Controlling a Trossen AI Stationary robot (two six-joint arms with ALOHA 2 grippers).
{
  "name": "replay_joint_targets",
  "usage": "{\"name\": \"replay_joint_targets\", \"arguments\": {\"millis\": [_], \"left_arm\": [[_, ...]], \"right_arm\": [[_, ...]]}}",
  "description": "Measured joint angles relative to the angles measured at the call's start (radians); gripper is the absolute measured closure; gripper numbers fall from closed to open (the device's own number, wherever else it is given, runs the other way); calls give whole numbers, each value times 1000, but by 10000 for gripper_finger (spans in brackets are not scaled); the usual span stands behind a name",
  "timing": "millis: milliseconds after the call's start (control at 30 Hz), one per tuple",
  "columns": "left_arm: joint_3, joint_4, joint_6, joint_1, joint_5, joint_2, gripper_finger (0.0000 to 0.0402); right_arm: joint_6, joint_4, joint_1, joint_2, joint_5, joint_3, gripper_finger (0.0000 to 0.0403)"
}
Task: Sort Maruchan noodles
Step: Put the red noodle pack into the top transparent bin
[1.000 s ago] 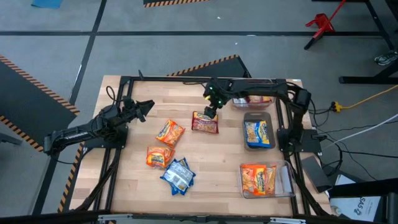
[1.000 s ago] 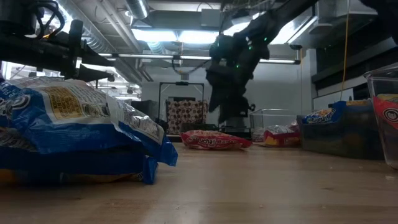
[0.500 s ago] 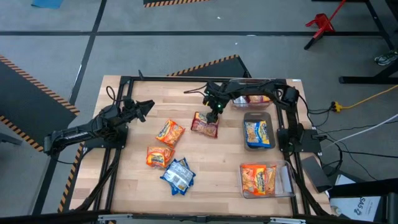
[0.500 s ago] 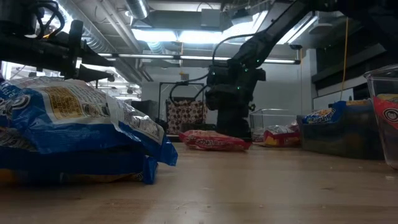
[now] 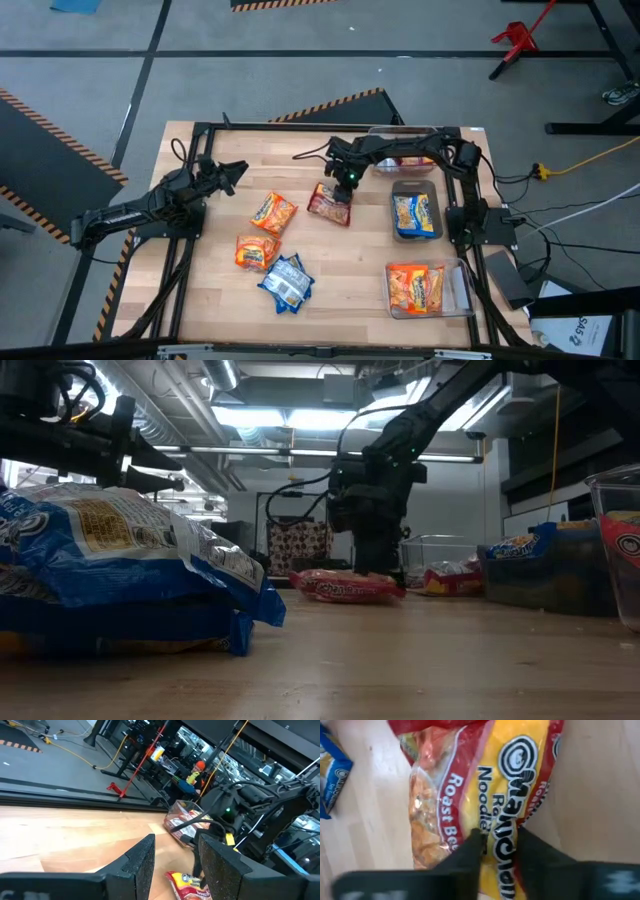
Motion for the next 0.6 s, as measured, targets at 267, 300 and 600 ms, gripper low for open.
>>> {"name": "replay_joint_targets", "arguments": {"millis": [267,300,600], "left_arm": [[0,0,0,0,-11,0,255],[0,0,0,0,-11,0,255],[0,0,1,0,-10,0,255]], "right_arm": [[28,-11,1,5,-52,24,392],[31,-21,1,4,-53,34,397],[46,-156,-7,-38,-55,160,402]]}}
